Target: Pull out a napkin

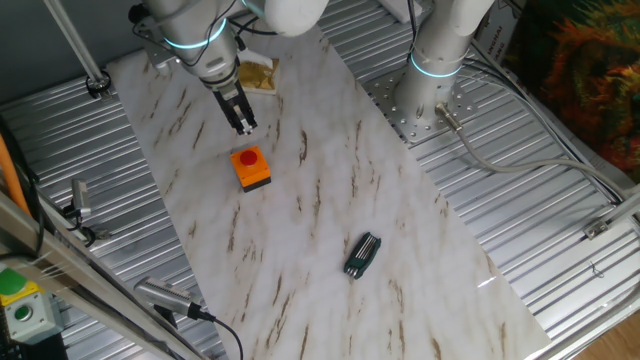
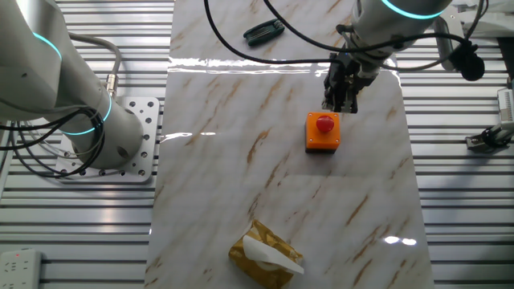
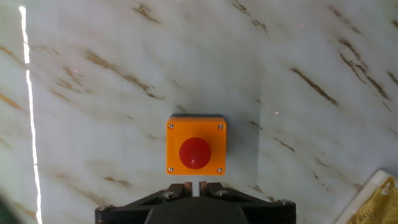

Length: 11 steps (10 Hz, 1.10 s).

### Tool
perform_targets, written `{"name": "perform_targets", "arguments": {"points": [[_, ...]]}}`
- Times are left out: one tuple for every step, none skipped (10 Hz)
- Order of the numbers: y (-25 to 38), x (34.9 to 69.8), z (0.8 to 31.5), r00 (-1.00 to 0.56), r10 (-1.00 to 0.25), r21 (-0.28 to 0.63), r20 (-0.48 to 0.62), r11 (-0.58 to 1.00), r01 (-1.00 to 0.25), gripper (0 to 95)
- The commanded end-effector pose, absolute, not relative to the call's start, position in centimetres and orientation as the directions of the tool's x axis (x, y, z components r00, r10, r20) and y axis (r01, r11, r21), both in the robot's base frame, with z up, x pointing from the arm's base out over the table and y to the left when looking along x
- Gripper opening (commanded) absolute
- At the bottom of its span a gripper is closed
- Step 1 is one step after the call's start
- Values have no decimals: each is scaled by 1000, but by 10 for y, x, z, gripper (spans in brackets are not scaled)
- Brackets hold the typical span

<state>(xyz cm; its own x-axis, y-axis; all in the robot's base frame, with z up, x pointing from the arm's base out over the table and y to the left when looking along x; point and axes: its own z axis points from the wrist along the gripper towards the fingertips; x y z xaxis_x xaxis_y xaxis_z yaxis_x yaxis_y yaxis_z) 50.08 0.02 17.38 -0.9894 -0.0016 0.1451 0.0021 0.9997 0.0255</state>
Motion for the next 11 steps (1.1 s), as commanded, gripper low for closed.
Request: {"name": "perform_targets", "arguments": {"points": [[0, 501, 173, -989, 2, 24, 146, 1000, 6, 0], [0, 501, 173, -989, 3, 24, 147, 1000, 7, 0], [0, 501, 173, -989, 13, 21, 147, 1000, 16, 0], [0, 501, 174, -989, 15, 23, 147, 1000, 19, 0], [0, 501, 174, -989, 19, 21, 147, 1000, 22, 0], [0, 501, 174, -989, 18, 21, 147, 1000, 22, 0], [0, 501, 173, -989, 18, 22, 148, 1000, 22, 0], [0, 501, 174, -989, 15, 23, 149, 1000, 19, 0], [0, 501, 174, -989, 16, 22, 150, 1000, 20, 0], [0, 501, 174, -989, 17, 23, 150, 1000, 21, 0], [0, 501, 174, -989, 17, 22, 150, 1000, 21, 0]]}}
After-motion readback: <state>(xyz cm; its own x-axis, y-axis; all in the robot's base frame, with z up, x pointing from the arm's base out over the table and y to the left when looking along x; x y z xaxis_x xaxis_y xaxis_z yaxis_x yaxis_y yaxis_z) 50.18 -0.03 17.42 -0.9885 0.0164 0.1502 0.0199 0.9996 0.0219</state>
